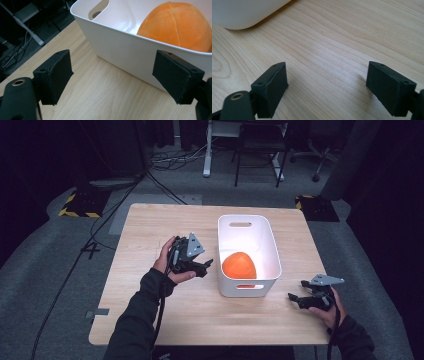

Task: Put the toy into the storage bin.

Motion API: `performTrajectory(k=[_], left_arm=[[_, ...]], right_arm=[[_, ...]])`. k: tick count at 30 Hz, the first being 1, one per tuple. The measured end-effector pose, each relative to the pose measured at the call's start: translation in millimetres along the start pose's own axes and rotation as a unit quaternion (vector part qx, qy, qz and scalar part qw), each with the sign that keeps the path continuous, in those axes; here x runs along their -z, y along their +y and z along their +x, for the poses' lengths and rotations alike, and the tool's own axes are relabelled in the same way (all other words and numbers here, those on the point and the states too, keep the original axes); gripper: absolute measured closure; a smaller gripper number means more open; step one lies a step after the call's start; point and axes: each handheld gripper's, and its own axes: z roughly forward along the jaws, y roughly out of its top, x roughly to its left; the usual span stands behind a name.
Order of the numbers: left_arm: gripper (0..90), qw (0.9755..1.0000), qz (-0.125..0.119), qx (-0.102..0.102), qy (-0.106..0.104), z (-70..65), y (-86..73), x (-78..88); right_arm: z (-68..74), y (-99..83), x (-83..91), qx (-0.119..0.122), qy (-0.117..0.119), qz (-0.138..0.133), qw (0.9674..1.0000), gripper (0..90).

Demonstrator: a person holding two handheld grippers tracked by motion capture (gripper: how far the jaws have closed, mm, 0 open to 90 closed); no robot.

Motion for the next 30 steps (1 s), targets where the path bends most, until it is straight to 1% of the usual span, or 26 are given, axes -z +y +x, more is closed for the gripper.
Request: performTrajectory(k=[3,5,8,9,11,12,13,14,15,16,18,19,22,25,27,30], left_arm=[[16.1,0.9999,0.01,-0.008,0.004,0.3,-3.9,0.3],[16.1,0.9998,0.018,-0.009,0.005,-0.1,-8.0,0.6],[16.1,0.9997,0.023,-0.007,0.002,-0.7,-11.4,-0.1],[16.1,0.9996,0.025,-0.009,0.006,-0.4,-13.1,0.2],[16.1,0.9995,0.03,-0.008,0.004,-1.1,-16.2,-0.2],[16.1,0.9993,0.034,-0.012,0.009,-1.0,-17.9,-0.1],[16.1,0.9993,0.035,-0.012,0.01,-1.1,-19.1,0.1],[16.1,0.9993,0.036,-0.008,0.005,-1.4,-23.0,0.1],[16.1,0.9993,0.036,-0.008,0.005,-1.4,-23.0,0.1],[16.1,0.9991,0.04,-0.012,0.009,-0.7,-24.5,0.7],[16.1,0.999,0.043,-0.01,0.009,-1.4,-29.4,0.7],[16.1,0.999,0.043,-0.01,0.009,-1.4,-29.4,0.7],[16.1,0.998,0.058,-0.013,0.022,-2.0,-36.6,2.6],[16.1,0.998,0.059,-0.014,0.018,-1.2,-40.6,3.1],[16.1,0.9976,0.065,-0.011,0.021,-1.2,-45.6,3.1],[16.2,0.9975,0.068,-0.006,0.019,-1.9,-52.8,2.4]], right_arm=[[0.3,0.1,0.0,-0.002,0.0,0.0,1.0,17.2],[0.1,0.0,0.0,0.0,0.0,0.0,1.0,17.1],[0.0,0.0,0.0,0.0,0.0,0.0,1.0,17.2],[0.1,0.0,0.0,0.0,0.0,0.0,1.0,17.2],[0.0,0.0,0.0,0.0,0.0,0.0,1.0,17.2],[0.1,0.0,0.0,0.0,0.0,0.0,1.0,17.2],[0.1,0.0,0.0,0.0,0.0,0.0,1.0,17.2],[0.0,0.0,0.0,0.0,0.0,0.0,1.0,17.2],[0.0,0.0,0.0,0.0,0.0,0.0,1.0,17.2],[0.1,0.0,0.0,0.0,0.0,0.0,1.0,17.2],[0.0,0.0,0.0,0.0,0.0,0.0,1.0,17.2],[0.0,0.0,0.0,0.0,0.0,0.0,1.0,17.2],[0.1,0.0,0.0,0.0,0.0,0.0,1.0,17.2],[0.0,0.0,0.0,0.0,0.0,0.0,1.0,17.2],[0.4,0.0,0.2,-0.003,0.001,0.0,1.0,17.2],[0.4,-0.3,0.5,-0.003,0.002,0.001,1.0,17.2]])
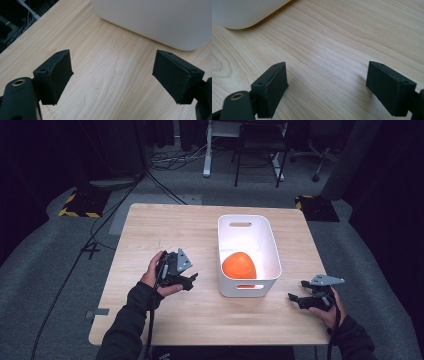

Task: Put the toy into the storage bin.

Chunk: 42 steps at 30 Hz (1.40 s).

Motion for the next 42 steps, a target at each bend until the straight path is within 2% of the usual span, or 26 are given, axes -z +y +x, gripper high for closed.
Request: performTrajectory(k=[7,11,26,35,37,42], left_arm=[[16.3,0.999,0.039,-0.022,0.004,-1.2,-15.8,-3.6],[16.3,0.9988,0.043,-0.022,0.008,-0.6,-21.6,-3.6],[16.2,0.9973,0.072,0.001,0.012,2.9,-50.1,-2.2],[16.2,0.9965,0.082,0.006,0.015,5.6,-62.3,-0.4],[16.2,0.9967,0.079,0.013,0.015,5.5,-66.2,-0.5],[16.2,0.9964,0.082,0.012,0.018,5.8,-71.8,0.2]], right_arm=[[0.1,0.0,0.0,0.0,0.0,0.0,1.0,17.2],[0.0,0.0,0.0,0.0,0.0,0.0,1.0,17.2],[0.0,0.0,0.0,0.0,0.0,0.0,1.0,17.2],[0.0,0.0,0.0,0.0,0.0,0.0,1.0,17.2],[0.0,0.0,0.0,0.0,0.0,0.0,1.0,17.2],[0.1,0.0,0.0,0.0,0.0,0.0,1.0,17.2]])
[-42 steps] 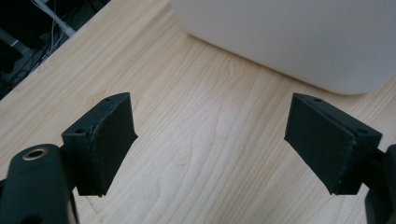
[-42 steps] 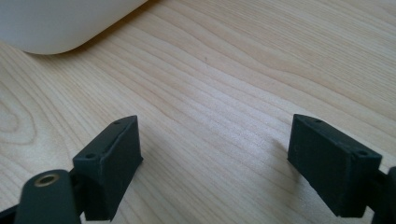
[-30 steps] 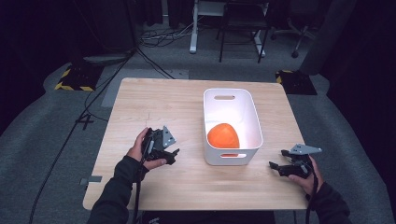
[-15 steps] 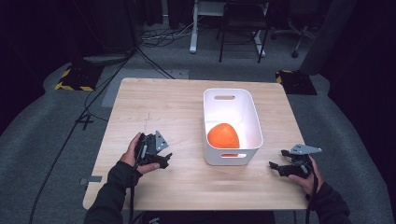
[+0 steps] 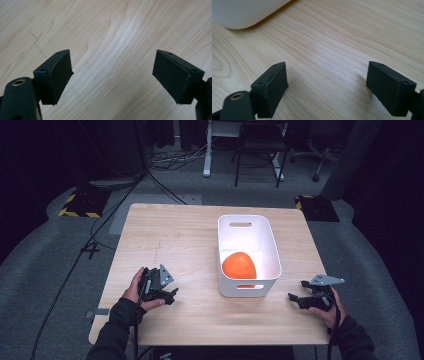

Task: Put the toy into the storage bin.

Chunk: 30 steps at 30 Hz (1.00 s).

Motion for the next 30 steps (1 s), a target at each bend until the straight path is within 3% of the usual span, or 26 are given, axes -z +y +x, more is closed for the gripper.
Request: performTrajectory(k=[30], left_arm=[[16.2,0.9993,0.0,0.037,-0.002,-1.5,-33.2,-2.2]], right_arm=[[0.0,0.0,0.0,0.0,0.0,0.0,1.0,17.2]])
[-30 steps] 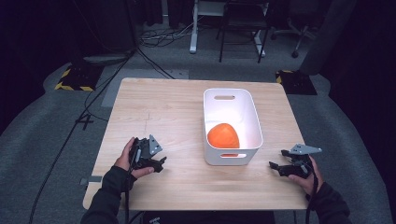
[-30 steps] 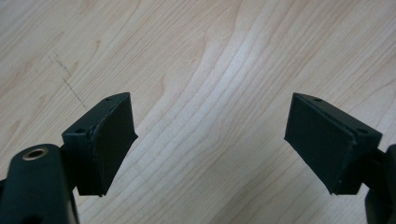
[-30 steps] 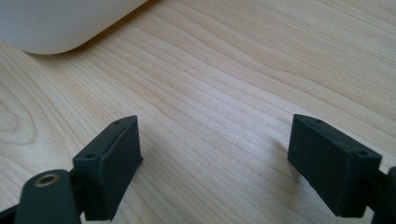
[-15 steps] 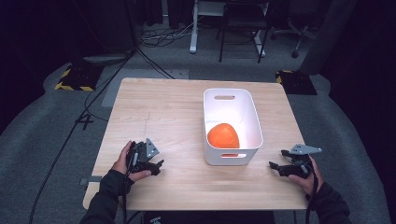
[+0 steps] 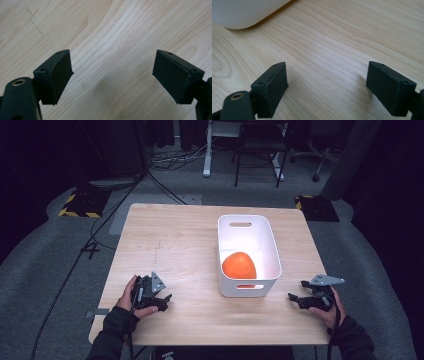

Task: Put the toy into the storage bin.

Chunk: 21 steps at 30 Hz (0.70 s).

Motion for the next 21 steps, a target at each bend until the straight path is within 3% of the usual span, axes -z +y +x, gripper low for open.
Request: performTrajectory(k=[10,21], left_arm=[[16.1,0.9999,-0.001,0.015,0.005,1.0,-11.7,4.1],[16.1,0.9988,-0.007,0.048,-0.004,3.6,-31.9,3.9]], right_arm=[[-0.4,-0.1,-0.1,0.001,0.0,0.0,1.0,17.1],[-0.6,0.0,-0.2,0.002,0.001,0.0,1.0,17.1]])
